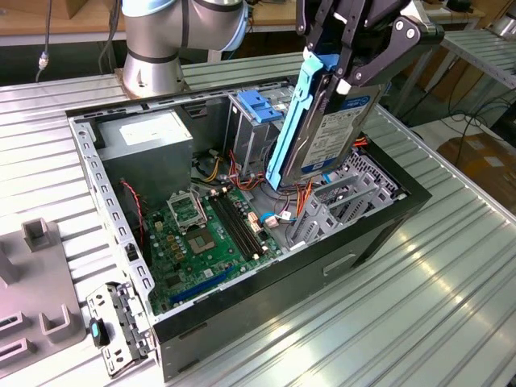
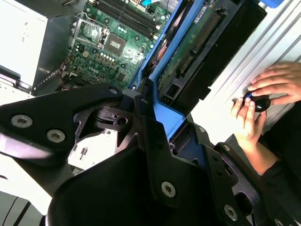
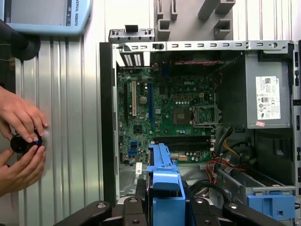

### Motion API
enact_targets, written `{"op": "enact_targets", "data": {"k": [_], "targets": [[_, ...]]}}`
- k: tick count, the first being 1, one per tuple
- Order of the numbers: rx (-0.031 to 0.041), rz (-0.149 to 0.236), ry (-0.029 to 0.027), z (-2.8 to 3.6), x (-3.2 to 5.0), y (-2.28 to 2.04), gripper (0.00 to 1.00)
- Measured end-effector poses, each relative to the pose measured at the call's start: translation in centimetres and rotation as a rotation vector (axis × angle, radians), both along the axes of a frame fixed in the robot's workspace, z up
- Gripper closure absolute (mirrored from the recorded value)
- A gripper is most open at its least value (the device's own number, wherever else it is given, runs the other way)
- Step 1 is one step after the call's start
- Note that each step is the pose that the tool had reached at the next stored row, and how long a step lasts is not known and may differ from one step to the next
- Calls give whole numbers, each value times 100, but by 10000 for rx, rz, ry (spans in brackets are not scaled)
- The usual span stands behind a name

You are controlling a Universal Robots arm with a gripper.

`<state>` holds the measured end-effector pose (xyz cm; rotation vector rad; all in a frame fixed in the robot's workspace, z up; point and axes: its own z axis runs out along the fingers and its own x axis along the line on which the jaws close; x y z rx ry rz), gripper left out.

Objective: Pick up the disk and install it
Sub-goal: 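Insert the disk into the insertion slot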

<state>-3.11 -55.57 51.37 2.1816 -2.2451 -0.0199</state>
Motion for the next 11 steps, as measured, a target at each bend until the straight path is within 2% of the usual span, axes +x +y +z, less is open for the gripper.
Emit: {"op": "enact_targets", "data": {"k": [4, 11], "targets": [[0, 0, 0, -4, 85, -1, 63], [-1, 0, 0, -7, 171, -1, 63]]}}
